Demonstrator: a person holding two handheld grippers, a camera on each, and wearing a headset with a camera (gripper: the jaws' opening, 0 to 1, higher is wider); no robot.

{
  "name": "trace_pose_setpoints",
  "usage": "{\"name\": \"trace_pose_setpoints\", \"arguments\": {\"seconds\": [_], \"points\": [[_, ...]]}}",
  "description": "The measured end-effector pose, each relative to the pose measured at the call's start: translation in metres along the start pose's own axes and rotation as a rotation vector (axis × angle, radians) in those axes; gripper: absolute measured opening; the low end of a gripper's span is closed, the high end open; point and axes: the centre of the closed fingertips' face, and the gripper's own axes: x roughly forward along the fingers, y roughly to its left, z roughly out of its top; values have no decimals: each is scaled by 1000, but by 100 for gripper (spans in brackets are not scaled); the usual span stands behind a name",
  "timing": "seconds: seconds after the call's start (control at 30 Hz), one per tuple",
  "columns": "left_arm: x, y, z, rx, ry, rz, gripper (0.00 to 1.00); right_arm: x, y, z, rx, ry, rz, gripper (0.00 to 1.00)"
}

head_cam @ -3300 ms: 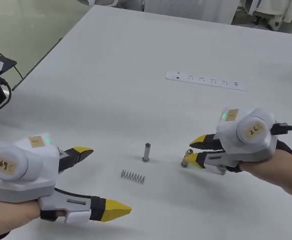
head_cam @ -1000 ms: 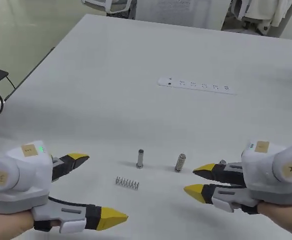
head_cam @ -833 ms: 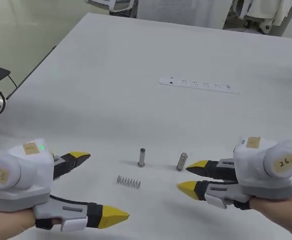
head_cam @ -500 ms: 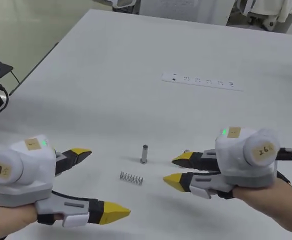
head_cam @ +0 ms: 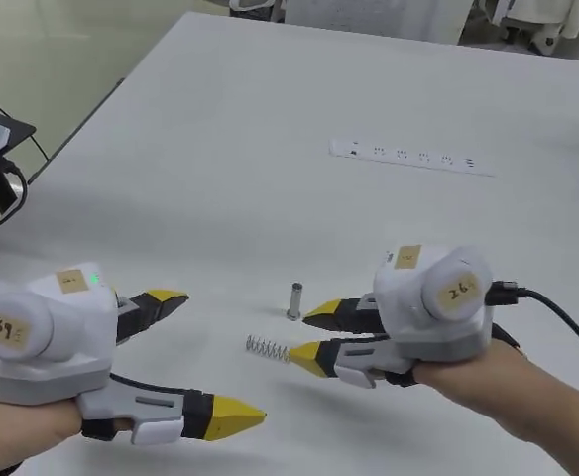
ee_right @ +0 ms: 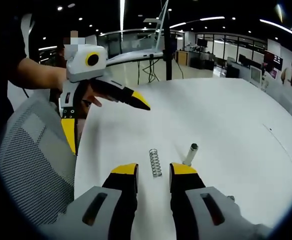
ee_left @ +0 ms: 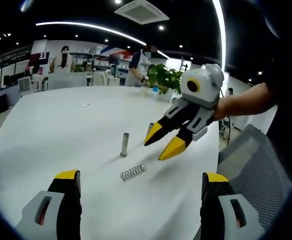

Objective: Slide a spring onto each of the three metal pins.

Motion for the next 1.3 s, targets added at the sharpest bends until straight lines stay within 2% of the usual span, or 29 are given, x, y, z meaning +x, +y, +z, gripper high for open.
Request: {"name": "trace_pose_setpoints", "arguments": {"seconds": [0.23,0.53,0.97,1.17,1.3], "points": [[2,-1,-1,1,2,-6,98,17,4,-10,-18,40,11,21],[3,-4,-1,-1,5,-12,98,34,3,-7,-31,54,10,20],[2,-6,-4,-7,15,-12,98,44,-1,-23,-22,97,-1,17],[2,-8,-5,-8,20,-16,98,46,0,-28,-25,107,-3,13],[2,-9,-6,-9,24,-19,98,45,0,-27,-38,96,-1,9]]}}
